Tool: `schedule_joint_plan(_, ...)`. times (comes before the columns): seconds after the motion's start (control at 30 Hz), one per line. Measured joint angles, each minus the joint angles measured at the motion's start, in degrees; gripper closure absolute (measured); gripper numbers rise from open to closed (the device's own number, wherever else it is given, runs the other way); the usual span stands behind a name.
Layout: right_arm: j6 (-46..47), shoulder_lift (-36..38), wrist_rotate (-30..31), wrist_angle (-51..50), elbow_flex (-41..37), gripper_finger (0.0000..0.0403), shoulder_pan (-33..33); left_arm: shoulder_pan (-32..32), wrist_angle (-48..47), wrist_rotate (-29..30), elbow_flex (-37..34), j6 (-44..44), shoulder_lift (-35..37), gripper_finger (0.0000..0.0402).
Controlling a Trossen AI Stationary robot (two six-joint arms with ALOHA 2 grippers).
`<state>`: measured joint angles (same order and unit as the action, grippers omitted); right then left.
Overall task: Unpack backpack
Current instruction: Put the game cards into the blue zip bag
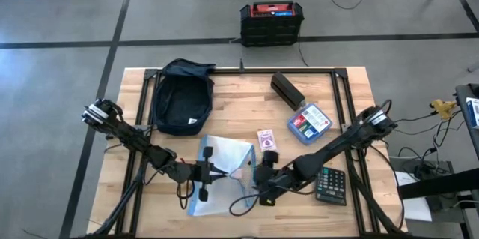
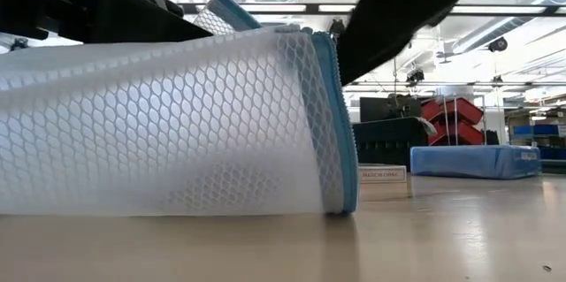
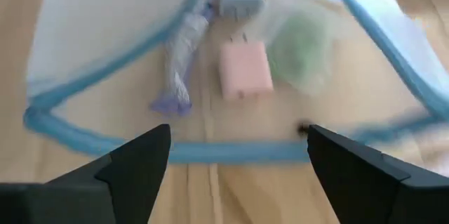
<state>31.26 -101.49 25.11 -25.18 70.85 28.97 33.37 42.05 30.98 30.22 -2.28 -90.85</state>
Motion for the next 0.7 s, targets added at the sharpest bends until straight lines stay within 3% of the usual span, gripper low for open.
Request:
schedule_joint_plan(0.23, 27.9, 1.3, 13.5, -17.0, -0.4, 0.007, -2.2, -0.1, -11.0, 0.0, 0.0, 3.1, 4.1, 0.0402)
schedule_joint_plan(0.47, 33.4, -2.4, 11.4, -17.8, -1.4, 0.0054, -10.0, 0.0, -19.1, 0.0, 0.0, 4.9, 10.3, 0.0402)
schedule_joint_plan(0.7, 34.6, -6.0, 7.2, -16.6, -1.6, 0.0053, -17.7, 0.0, -21.4, -0.3, 0.0, 5.0, 10.9, 0.0402)
